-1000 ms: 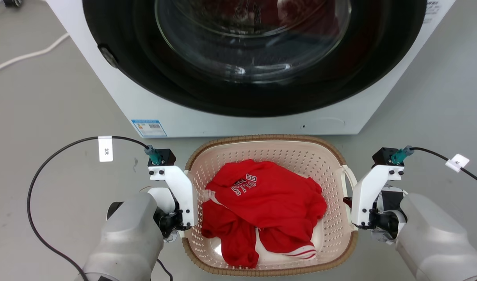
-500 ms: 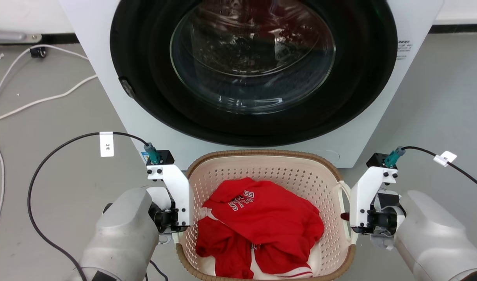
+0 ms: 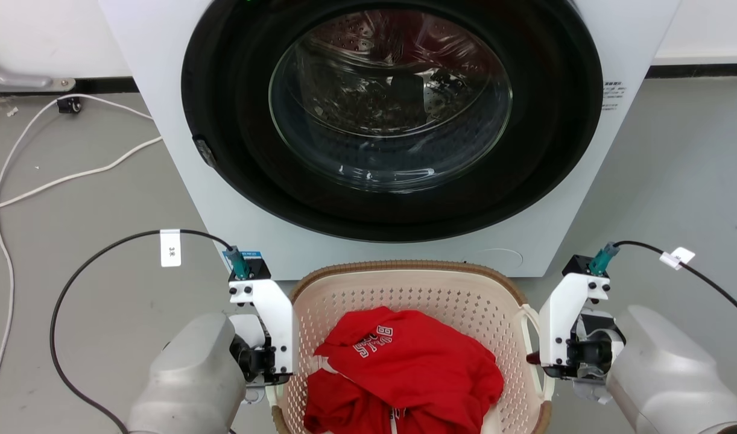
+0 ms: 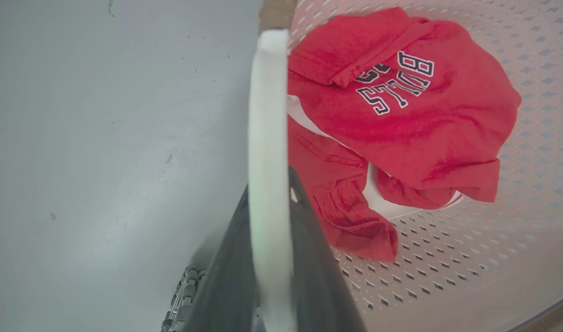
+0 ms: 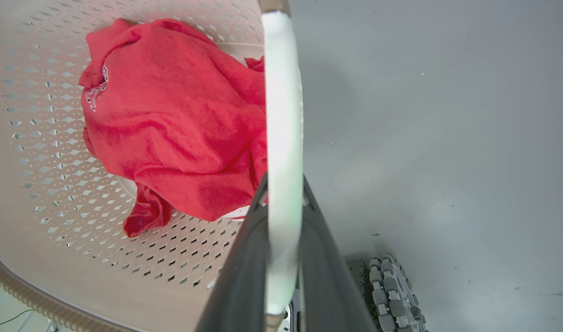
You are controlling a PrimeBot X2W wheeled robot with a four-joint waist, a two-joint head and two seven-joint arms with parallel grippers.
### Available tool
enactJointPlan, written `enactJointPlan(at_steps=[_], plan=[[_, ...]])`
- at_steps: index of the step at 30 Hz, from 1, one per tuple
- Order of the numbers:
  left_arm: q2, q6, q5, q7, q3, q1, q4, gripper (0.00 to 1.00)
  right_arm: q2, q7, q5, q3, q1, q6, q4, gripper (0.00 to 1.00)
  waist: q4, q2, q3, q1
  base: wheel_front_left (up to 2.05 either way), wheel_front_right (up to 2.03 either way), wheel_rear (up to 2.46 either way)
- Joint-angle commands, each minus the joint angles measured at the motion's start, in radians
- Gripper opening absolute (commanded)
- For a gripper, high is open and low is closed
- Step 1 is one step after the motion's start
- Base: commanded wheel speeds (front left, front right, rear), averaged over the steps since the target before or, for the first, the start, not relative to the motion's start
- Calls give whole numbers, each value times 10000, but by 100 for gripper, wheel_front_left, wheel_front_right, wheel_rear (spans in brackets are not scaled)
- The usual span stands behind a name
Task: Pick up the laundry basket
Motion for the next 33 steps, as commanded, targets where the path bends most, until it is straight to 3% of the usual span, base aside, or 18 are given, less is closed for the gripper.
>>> enactJointPlan(at_steps=[1,33], plan=[[-33,-46,-86,-41,-40,153,-10,0,94,-53,95,-25,55,81,-20,0,10,0,-66,1,0,0,0],[-102,-48,-628,-243,-401,458,-51,0,232,-294,336,7,281,81,121,0,97,0,-359,1,0,0,0]])
